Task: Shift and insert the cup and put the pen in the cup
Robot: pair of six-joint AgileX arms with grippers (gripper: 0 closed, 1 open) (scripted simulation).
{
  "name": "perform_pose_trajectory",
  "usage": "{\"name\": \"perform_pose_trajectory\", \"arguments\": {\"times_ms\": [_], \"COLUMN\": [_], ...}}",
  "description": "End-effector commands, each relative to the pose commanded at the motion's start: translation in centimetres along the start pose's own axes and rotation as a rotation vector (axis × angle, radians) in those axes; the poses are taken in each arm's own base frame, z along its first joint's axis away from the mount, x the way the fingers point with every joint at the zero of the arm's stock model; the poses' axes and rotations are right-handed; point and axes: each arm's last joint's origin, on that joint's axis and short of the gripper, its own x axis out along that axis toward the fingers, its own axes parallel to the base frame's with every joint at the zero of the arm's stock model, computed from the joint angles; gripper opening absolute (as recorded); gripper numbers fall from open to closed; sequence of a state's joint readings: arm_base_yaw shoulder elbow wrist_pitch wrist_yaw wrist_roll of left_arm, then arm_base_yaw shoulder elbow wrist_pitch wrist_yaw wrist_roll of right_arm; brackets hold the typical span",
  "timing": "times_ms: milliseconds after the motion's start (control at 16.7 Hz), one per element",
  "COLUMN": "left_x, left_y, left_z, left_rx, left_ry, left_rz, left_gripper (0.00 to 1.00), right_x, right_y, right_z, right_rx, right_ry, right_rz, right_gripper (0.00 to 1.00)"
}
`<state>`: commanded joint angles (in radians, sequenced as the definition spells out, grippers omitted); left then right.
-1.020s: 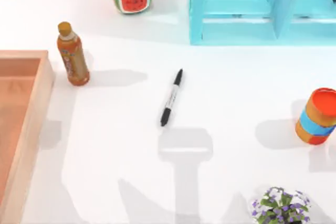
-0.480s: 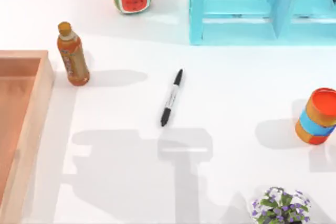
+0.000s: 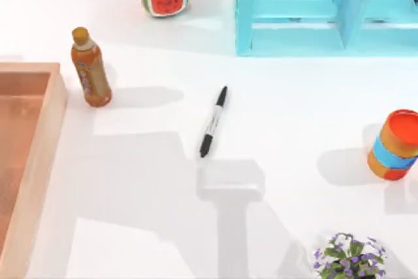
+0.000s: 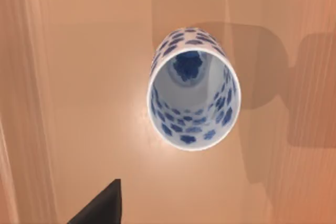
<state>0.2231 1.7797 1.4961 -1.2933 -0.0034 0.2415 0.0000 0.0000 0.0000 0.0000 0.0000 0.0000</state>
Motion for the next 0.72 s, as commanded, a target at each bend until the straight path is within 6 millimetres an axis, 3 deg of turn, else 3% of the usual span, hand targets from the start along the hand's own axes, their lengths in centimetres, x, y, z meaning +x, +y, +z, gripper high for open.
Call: {"name": "perform_pose_trajectory", "arguments": {"times_ms": [360, 720], "left_x": [0.5, 7.1], "left_y": [-0.1, 0.1], "left_z": [0.1, 0.5], "left_rx": [0.002, 0.000], "left_ry": [0.002, -0.013], "left_rz": [0.000, 0.003], "left_gripper": [1.00, 1.00], "right_x": [0.0, 0.0], "right_y": [0.0, 0.0], "right_z": [0.0, 0.0], "right_rx": [0.000, 0.000], "right_ry": [0.000, 0.000], "right_rz": [0.000, 0.000], "right_gripper": [1.00, 1.00]}}
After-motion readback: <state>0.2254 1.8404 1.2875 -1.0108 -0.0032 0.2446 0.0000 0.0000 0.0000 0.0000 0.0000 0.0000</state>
